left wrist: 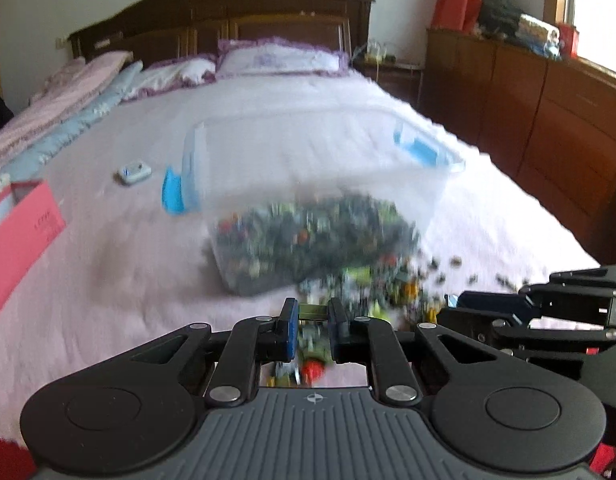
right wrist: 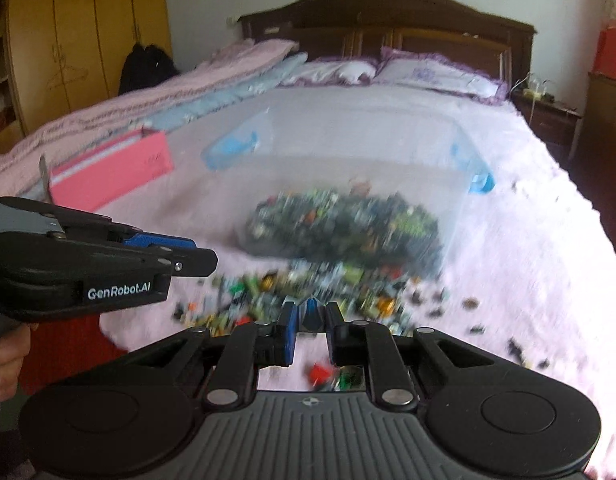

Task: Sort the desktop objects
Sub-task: 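Carry held pieces over the clear box and open both tools to drop them, then move both open tools back down to the loose Lego pile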

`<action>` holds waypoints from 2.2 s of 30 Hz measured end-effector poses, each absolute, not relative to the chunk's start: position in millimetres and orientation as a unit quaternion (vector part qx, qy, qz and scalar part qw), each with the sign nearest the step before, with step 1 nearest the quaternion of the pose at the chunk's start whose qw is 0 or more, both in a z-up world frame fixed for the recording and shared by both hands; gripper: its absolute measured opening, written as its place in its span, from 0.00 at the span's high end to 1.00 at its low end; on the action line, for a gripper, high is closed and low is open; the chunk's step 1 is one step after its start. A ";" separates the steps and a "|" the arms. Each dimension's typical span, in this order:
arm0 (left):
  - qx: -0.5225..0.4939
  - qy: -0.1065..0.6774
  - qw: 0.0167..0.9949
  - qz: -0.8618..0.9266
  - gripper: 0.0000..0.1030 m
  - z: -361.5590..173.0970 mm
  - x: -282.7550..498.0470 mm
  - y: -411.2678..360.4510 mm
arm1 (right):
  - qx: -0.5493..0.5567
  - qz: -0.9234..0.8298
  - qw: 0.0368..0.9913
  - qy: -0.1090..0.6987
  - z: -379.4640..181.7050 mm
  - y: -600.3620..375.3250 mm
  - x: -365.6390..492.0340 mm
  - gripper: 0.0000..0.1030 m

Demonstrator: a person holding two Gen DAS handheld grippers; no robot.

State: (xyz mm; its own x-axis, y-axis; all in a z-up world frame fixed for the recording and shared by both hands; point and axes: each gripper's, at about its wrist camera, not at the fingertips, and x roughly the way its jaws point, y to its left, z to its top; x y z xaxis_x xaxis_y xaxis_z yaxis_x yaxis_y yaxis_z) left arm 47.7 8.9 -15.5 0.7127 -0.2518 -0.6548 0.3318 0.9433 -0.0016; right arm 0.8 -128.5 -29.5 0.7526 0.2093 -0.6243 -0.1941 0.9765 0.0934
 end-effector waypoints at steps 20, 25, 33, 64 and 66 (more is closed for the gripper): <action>0.059 0.302 0.939 -0.153 0.83 19.4 115.5 -11.0 | 0.011 0.086 0.958 0.275 29.2 -156.9 63.5 0.84; 0.056 0.286 0.946 -0.145 0.83 24.7 124.3 -4.1 | -0.003 0.083 0.960 0.266 35.9 -154.0 84.2 0.84; 0.070 0.252 0.956 -0.130 0.83 25.4 124.0 1.6 | -0.017 0.079 0.963 0.255 35.2 -147.1 102.0 0.84; 0.060 0.305 0.943 -0.117 0.45 14.9 168.0 2.8 | -0.007 0.055 0.963 0.263 29.7 -150.6 149.3 0.69; 0.059 0.305 0.943 -0.117 0.42 15.4 159.5 6.4 | -0.003 0.051 0.963 0.265 28.4 -156.5 138.6 0.66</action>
